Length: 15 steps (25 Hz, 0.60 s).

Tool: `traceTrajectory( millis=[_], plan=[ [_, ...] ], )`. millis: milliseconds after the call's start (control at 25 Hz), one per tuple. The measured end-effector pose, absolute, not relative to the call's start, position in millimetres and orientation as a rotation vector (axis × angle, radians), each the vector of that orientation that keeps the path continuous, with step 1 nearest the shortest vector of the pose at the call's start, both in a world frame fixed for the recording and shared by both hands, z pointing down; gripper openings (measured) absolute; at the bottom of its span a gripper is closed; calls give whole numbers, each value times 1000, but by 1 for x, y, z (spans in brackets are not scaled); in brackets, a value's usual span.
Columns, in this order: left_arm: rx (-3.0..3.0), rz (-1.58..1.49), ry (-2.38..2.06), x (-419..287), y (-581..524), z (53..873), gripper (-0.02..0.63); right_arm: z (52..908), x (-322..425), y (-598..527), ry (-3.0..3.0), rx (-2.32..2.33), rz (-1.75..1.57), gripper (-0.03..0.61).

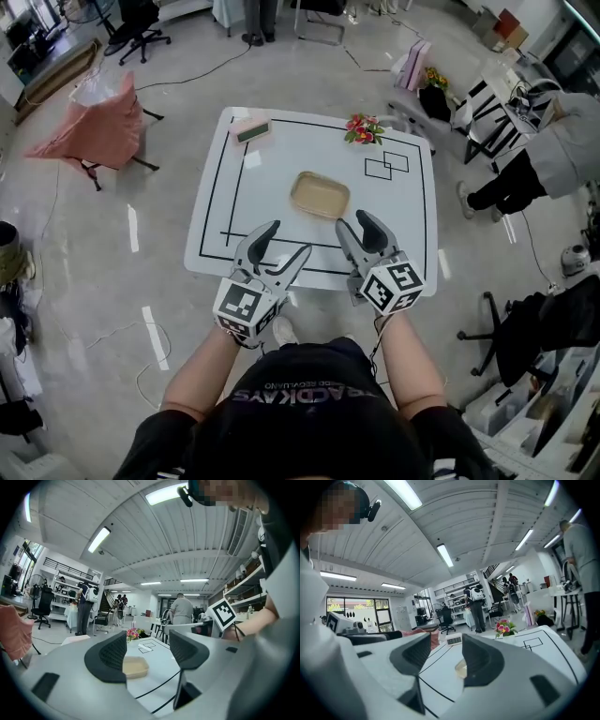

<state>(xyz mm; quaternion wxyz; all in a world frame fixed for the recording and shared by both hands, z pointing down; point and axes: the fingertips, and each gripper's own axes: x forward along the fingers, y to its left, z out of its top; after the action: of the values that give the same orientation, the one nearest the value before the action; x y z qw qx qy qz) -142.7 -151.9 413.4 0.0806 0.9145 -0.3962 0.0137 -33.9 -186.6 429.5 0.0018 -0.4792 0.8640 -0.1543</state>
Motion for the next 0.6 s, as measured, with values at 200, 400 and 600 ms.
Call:
traceTrajectory(
  millis=[200, 400, 600],
  plan=[
    [2744, 35, -1152, -146, -156, 415, 278, 431, -33, -192, 2675, -1548, -498, 193],
    [2746, 40, -1134, -141, -158, 418, 278, 438, -20, -200, 2616, -1579, -560, 193],
    [2735, 46, -1145, -134, -165, 426, 278, 455, -3, -213, 2563, -1585, -651, 193]
  ],
)
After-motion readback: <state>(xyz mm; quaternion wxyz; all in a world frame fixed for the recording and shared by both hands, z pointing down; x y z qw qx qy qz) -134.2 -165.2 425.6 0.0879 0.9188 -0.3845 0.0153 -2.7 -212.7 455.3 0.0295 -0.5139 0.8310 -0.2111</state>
